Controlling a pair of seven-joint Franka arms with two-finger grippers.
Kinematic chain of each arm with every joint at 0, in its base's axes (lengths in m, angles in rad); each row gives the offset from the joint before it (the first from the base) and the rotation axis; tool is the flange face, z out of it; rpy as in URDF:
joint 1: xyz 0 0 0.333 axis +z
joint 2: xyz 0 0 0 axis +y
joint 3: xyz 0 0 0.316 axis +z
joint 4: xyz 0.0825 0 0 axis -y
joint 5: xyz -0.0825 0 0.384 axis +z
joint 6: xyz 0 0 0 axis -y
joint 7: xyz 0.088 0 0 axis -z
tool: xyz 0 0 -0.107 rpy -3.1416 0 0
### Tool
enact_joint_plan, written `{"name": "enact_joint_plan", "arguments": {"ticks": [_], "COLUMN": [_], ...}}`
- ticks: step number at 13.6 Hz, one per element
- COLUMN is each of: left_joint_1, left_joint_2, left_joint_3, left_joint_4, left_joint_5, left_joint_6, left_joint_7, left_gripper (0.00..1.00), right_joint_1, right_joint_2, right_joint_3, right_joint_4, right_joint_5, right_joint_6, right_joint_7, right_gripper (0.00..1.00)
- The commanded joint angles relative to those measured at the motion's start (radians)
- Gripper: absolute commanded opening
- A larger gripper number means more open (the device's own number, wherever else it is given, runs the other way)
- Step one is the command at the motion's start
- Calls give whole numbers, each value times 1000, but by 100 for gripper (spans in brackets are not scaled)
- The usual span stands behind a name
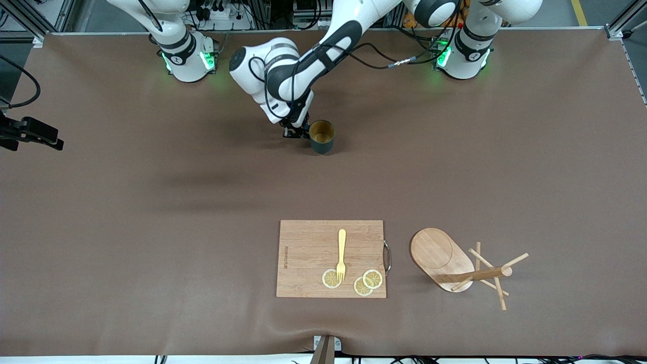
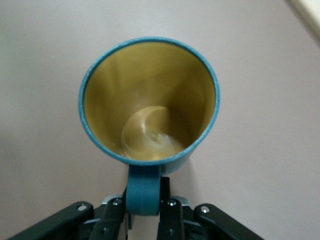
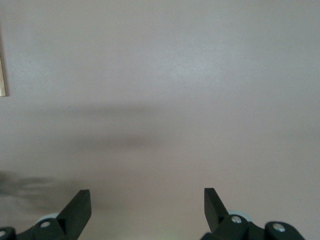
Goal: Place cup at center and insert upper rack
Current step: 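Lift the mug by its handle with the left gripper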
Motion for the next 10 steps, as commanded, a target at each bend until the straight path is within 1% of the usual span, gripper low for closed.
{"name": "enact_joint_plan", "arguments": {"ticks": [1,3,7,10], "left_joint_1": [51,98,180,272], "left_joint_2": [-84,-118,-193,-260], "left_joint_3": [3,3,0,0], "left_joint_4": [-30,-32,-33,-50], "left_joint_5": [-52,-103,-136,-238], "left_joint_6": [63,83,95,138], "left_joint_7": [63,126,249,367], "left_gripper": [0,0,0,0], "right_joint_1": [-6,-5,-2,-2], "right_joint_2": [7,7,7,7], "right_joint_3": [8,8,8,8], "right_joint_4": [22,22,22,31], "right_joint_5": [-15,-13,-15,-15], "right_joint_6": [-11,-11,-11,-13], "right_joint_7": [11,11,9,9], "right_gripper": [100,100,100,100]}}
